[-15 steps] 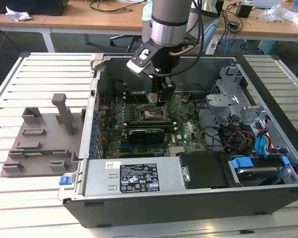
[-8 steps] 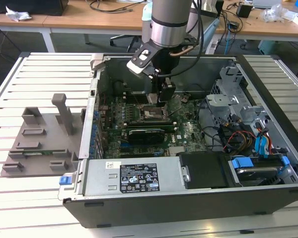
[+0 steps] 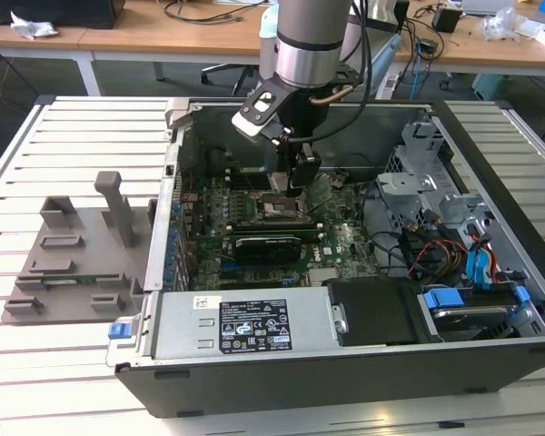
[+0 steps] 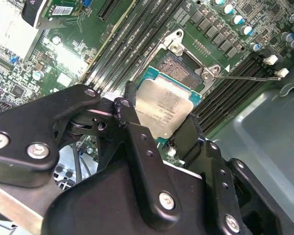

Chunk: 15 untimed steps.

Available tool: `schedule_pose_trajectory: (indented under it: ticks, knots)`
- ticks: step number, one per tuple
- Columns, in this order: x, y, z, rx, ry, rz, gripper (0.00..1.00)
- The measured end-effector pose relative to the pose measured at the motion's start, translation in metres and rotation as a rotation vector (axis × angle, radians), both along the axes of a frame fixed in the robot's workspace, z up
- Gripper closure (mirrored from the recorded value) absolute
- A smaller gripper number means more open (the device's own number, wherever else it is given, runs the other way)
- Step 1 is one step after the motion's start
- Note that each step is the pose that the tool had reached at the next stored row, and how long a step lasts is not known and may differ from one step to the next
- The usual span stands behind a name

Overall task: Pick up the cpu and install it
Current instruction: 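Place the cpu into insertion slot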

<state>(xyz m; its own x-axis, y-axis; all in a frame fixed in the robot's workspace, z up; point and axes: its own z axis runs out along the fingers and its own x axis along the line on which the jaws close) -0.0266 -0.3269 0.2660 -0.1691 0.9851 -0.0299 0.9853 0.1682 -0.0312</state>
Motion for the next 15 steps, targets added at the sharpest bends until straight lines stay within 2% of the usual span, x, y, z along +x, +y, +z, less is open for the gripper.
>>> schedule_pose_trajectory:
  ticks: [15]
  knots:
    - [0.0,0.0,-0.0027,-0.0082,0.0,0.0,0.45]
